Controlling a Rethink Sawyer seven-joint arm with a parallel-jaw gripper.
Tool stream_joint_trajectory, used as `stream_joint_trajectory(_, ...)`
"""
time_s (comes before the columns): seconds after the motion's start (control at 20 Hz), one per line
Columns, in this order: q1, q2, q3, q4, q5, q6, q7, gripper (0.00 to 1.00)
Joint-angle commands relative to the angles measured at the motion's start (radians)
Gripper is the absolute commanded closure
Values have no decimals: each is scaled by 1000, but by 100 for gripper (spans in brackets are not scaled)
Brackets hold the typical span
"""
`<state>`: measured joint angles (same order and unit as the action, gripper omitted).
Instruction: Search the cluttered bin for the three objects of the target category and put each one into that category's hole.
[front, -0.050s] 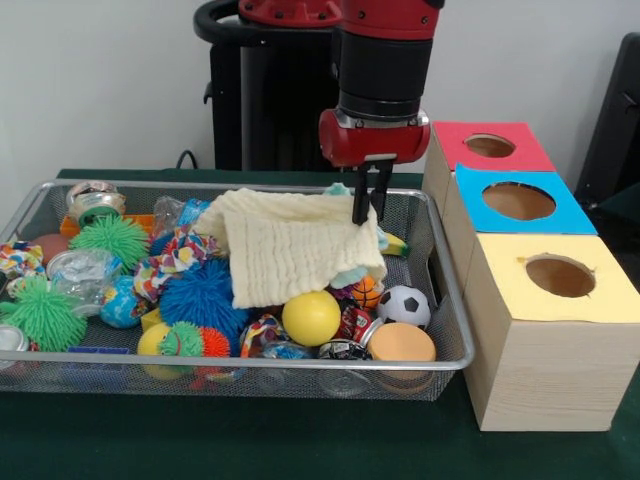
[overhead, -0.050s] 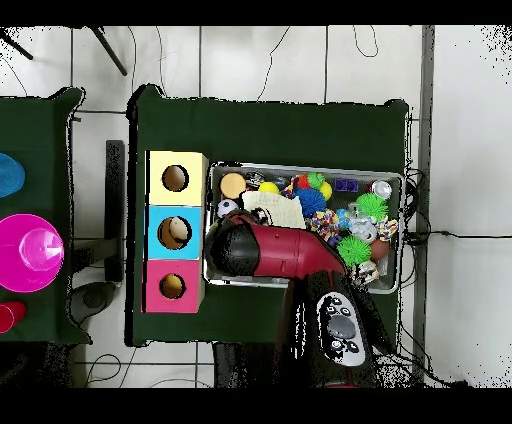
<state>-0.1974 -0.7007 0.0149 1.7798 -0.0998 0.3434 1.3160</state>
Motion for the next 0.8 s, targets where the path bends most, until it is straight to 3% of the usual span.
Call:
stream_joint_trajectory(0.05,36,29,17,30,51,52,231,100)
stream_joint_trajectory(0.8,44,29,6,36,68,45,222,100)
